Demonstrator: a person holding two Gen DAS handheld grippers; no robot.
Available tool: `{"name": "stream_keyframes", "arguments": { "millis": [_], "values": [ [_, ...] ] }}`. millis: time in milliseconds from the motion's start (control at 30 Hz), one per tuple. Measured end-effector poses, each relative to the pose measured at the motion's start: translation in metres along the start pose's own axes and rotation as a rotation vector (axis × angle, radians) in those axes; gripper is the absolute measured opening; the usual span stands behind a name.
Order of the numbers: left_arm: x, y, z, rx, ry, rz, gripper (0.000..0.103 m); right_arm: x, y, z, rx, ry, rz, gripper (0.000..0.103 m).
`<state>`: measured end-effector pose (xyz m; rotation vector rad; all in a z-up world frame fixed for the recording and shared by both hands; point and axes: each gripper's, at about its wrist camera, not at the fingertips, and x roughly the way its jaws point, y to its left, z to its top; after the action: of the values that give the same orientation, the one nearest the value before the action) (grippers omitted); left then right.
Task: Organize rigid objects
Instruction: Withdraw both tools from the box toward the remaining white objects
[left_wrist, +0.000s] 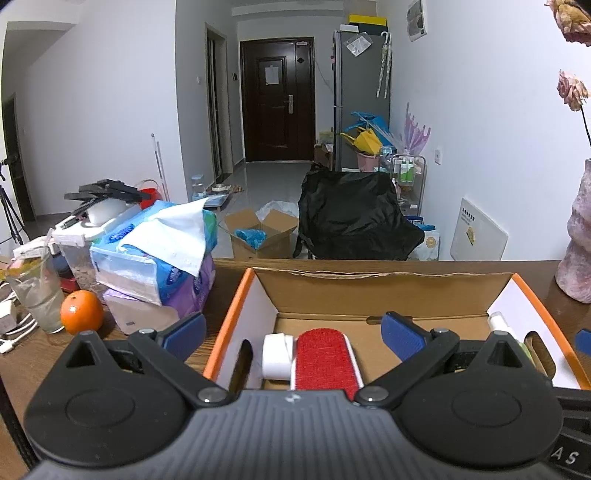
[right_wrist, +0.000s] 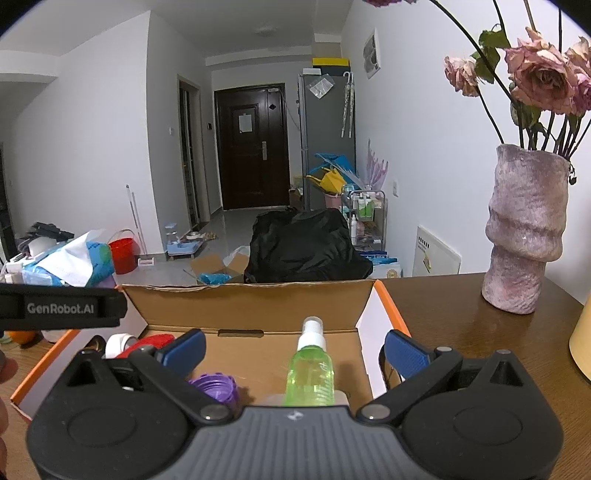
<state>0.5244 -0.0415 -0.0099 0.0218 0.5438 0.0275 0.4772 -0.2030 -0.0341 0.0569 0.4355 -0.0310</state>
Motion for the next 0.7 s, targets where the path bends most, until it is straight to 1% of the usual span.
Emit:
{"name": "stream_keyframes", "arguments": {
  "millis": [333,500,700],
  "values": [
    [-0.011,0.014,-0.004,-0.014,0.010,0.004,0.103,-0.015,0.004,-0.004,-0.019,-0.011,0.014,0.103],
    [-0.022,0.023,-0.008,-0.011,0.000,0.006,0.103,-0.028,0.006,-0.006,-0.033,-0.024,0.026,0.103],
    [-0.032,0.036,-0.015,-0.003,0.007,0.018,0.103,-0.039,0.012,-0.011,-0.063,-0.017,0.030,0.103]
  ]
}}
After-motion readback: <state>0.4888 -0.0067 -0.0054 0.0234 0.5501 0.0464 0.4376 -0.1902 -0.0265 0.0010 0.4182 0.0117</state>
